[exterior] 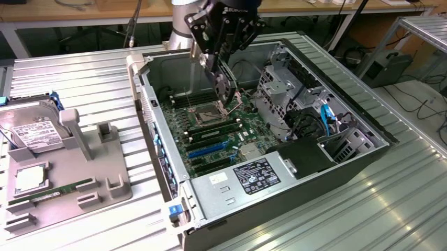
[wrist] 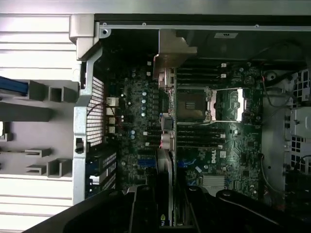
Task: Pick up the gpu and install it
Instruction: 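Pick up the gpu and move the gpu toward the slot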
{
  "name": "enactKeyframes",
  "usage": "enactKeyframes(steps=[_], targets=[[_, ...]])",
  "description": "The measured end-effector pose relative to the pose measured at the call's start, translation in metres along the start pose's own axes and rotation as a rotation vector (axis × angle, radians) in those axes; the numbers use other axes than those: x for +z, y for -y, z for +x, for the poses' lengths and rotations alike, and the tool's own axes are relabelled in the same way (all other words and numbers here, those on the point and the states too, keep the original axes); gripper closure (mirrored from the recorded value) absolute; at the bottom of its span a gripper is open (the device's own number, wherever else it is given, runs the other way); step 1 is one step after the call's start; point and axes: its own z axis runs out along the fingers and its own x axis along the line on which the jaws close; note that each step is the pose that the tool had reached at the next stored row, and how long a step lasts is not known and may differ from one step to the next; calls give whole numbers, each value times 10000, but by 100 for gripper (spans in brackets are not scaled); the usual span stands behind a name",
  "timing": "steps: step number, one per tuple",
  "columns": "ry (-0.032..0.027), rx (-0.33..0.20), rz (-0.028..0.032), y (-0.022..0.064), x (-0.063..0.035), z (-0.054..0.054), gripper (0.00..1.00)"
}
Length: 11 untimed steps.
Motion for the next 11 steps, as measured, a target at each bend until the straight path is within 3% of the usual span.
enactKeyframes(steps=[7, 11], targets=[[-1, -2, 2, 119, 105, -305, 74], [1, -1, 0, 174, 170, -327, 74]])
